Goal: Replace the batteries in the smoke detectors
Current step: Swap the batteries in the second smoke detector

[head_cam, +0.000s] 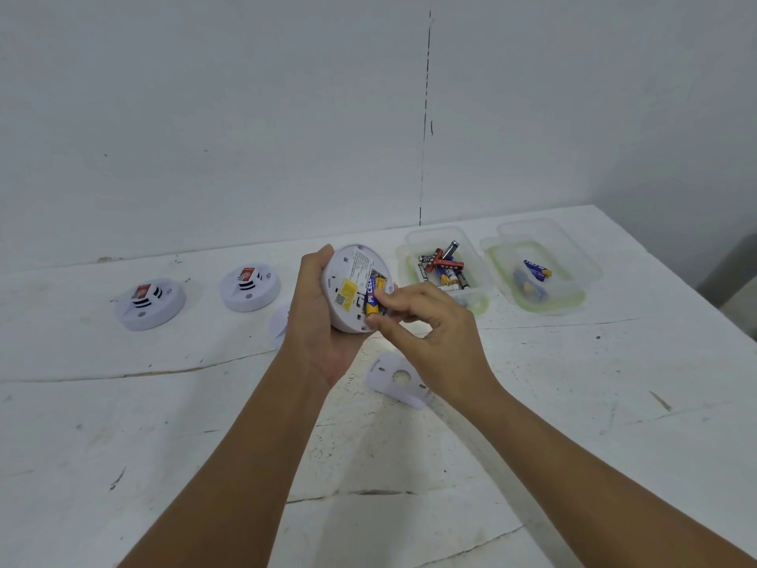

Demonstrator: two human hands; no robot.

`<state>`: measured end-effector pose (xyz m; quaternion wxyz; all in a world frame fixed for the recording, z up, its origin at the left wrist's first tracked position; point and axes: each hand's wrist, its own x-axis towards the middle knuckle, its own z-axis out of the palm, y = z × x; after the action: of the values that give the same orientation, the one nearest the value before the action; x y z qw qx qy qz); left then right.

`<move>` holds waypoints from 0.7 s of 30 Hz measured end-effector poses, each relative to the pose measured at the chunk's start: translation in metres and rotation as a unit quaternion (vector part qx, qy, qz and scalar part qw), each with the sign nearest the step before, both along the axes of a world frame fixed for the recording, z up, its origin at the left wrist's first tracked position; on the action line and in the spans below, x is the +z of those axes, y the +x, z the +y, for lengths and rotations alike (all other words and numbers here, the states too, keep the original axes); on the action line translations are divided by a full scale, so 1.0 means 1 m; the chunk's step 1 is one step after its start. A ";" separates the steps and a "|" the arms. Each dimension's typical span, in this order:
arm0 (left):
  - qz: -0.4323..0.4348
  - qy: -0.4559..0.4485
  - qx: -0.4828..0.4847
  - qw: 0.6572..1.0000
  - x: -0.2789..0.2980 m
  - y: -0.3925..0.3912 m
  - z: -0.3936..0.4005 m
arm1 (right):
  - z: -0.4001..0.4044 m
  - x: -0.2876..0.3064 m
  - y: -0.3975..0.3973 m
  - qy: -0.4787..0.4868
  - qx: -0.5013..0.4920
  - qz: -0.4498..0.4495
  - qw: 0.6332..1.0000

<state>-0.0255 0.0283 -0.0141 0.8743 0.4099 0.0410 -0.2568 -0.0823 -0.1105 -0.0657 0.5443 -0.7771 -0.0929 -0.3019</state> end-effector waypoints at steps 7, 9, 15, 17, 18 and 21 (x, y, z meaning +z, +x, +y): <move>0.000 -0.005 0.001 1.000 -0.001 0.000 0.000 | 0.002 0.004 0.001 -0.017 0.013 -0.011 1.000; 0.002 -0.013 0.000 1.000 -0.002 0.001 0.000 | 0.003 0.006 0.002 -0.018 0.017 -0.005 1.000; 0.007 -0.043 -0.010 0.999 0.000 -0.001 0.000 | 0.002 0.009 0.003 -0.001 0.024 0.026 0.999; 0.011 -0.049 -0.012 0.999 -0.001 0.000 0.001 | 0.003 0.009 0.003 -0.003 0.019 0.030 0.999; 0.012 -0.052 -0.014 0.998 -0.002 0.001 0.002 | 0.003 0.009 0.003 -0.008 0.015 0.033 0.999; 0.006 -0.062 -0.036 0.997 -0.008 0.006 0.006 | 0.007 0.009 0.002 0.000 0.006 0.050 0.999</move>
<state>-0.0194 0.0347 -0.0219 0.8881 0.3542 0.0159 -0.2924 -0.0798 -0.1039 -0.0565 0.5503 -0.7907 -0.0704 -0.2589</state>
